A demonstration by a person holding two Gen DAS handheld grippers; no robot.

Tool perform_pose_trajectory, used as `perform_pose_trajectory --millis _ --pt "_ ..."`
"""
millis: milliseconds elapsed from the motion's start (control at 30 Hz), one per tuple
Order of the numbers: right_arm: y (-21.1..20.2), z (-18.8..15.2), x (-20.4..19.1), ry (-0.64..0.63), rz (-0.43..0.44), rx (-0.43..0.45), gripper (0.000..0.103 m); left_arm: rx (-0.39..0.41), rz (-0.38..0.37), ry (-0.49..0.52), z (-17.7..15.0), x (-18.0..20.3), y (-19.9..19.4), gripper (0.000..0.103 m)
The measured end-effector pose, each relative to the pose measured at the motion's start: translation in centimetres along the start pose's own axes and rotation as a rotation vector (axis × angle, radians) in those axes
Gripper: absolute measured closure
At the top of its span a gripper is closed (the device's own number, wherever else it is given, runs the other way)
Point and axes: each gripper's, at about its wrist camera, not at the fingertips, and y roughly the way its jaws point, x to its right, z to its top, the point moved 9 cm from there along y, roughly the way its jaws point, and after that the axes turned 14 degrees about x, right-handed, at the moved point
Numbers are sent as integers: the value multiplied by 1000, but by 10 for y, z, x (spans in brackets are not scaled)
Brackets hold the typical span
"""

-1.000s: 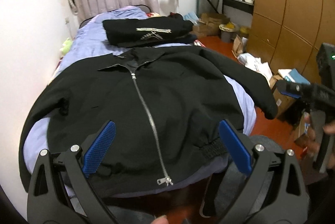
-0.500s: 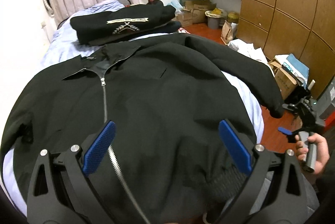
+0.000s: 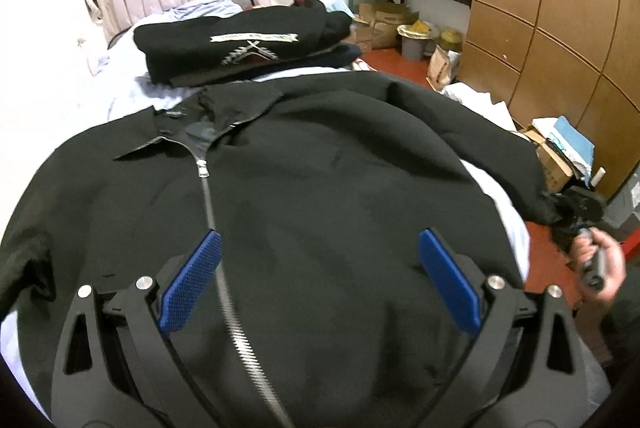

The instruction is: Fold large clothes

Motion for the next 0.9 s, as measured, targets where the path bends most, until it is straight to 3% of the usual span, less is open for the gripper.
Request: perform_pose_trajectory --millis 33,100,167,200,300,433,533,667,833,900 --pt "-5 5 -13 -45 1 3 92 2 4 0 0 -6 -1 7" --pt "-13 17 -35 -125 11 22 94 2 22 -2 -2 -21 -3 9" --pt "-27 21 -79 -251 19 39 96 -8 36 -11 -5 -36 -7 20" --pt "-32 23 -106 -321 29 43 96 -22 49 -13 -9 -45 -8 21" --pt "-42 12 -168 -469 69 45 97 -44 68 -35 -18 -69 -14 23" --pt "-49 -29 -266 -690 138 43 98 -66 85 -84 -35 -101 -24 35" --pt "-46 -79 -335 -829 212 13 98 -67 109 -104 -49 -119 -36 36" --pt "-43 -170 -437 -1000 324 -46 98 -43 154 -125 -66 -143 -56 50" --pt "-36 -299 -510 -1137 456 -156 99 -43 116 -207 -90 -159 -72 65" --pt "-30 -360 -526 -1195 501 -217 99 -41 119 -211 -95 -162 -79 65"
